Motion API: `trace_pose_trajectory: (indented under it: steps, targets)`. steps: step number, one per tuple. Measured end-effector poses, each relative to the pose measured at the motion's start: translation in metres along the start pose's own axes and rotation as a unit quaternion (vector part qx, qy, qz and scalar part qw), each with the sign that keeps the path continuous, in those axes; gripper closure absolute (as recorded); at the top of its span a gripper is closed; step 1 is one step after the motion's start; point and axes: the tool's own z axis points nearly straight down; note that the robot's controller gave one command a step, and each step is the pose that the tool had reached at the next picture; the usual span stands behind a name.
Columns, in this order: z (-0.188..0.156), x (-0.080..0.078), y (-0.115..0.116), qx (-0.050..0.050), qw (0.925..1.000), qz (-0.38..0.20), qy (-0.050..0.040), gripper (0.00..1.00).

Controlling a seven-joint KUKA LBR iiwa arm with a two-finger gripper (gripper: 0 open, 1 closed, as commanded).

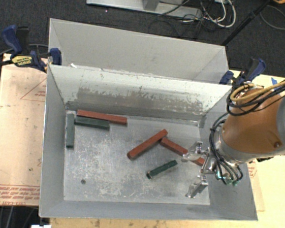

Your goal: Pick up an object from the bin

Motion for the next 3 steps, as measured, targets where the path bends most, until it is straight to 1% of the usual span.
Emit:
trace_pose_trajectory:
  steps: [1, 2, 3]
  targets:
    - [-0.002, -0.001, 0.000, 0.000, 1.0000, 0.000, -0.0018, 0.00]
    - [0.012, 0.002, 0.028, 0.001, 0.9999, -0.014, -0.0040, 0.00]
    - [0.075, -0.021, 0.046, 0.001, 0.9974, -0.071, -0.0140, 1.00]
